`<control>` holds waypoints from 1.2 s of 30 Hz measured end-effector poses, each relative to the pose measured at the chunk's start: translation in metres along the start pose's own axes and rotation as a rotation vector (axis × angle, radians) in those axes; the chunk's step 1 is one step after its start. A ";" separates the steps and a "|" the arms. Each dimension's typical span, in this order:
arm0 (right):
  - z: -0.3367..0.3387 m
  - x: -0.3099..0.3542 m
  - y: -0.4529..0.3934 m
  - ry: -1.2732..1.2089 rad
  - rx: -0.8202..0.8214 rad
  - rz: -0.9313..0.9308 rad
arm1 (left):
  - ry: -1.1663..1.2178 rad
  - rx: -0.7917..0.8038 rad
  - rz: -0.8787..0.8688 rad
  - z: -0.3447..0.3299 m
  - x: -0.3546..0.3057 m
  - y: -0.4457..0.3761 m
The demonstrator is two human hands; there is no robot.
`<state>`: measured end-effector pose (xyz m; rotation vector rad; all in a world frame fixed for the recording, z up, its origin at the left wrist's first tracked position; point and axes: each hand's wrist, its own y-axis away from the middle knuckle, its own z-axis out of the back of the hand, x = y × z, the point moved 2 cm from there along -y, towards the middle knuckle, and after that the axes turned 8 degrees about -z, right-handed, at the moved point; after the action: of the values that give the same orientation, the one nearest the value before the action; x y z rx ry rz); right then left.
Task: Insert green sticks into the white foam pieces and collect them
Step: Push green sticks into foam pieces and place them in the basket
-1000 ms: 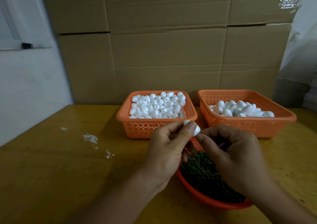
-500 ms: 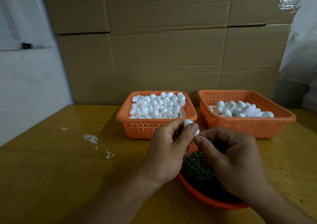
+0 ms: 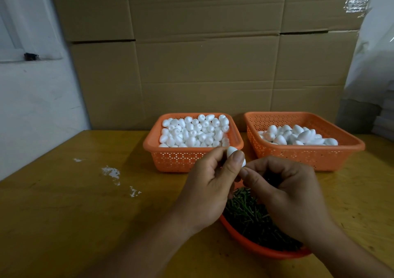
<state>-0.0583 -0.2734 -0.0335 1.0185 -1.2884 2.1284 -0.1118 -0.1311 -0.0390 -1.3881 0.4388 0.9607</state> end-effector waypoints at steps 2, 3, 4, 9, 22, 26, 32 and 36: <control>0.003 -0.002 -0.002 0.026 -0.044 -0.030 | -0.013 0.002 0.006 0.000 0.001 0.000; 0.007 -0.005 -0.004 0.045 -0.073 -0.052 | -0.018 -0.004 0.016 0.000 0.003 0.000; 0.011 -0.009 -0.007 0.079 -0.101 -0.073 | -0.016 -0.013 0.034 0.000 0.004 0.000; 0.047 -0.038 -0.039 0.421 -0.283 -0.151 | 0.014 -0.024 0.063 0.001 0.010 0.002; 0.092 -0.102 -0.119 0.863 -0.381 -0.547 | -0.236 -0.022 -0.103 0.000 0.007 0.004; 0.088 -0.106 -0.128 0.956 -0.328 -0.651 | -0.244 -0.002 -0.112 0.000 0.004 0.005; 0.091 -0.110 -0.138 1.033 -0.314 -0.696 | -0.307 0.004 -0.129 0.001 0.003 0.004; 0.096 -0.112 -0.138 1.015 -0.340 -0.703 | -0.380 0.016 -0.155 0.002 0.001 0.005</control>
<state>0.1415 -0.2946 -0.0162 0.1074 -0.5972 1.4310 -0.1153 -0.1296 -0.0429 -1.1716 0.0530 1.0609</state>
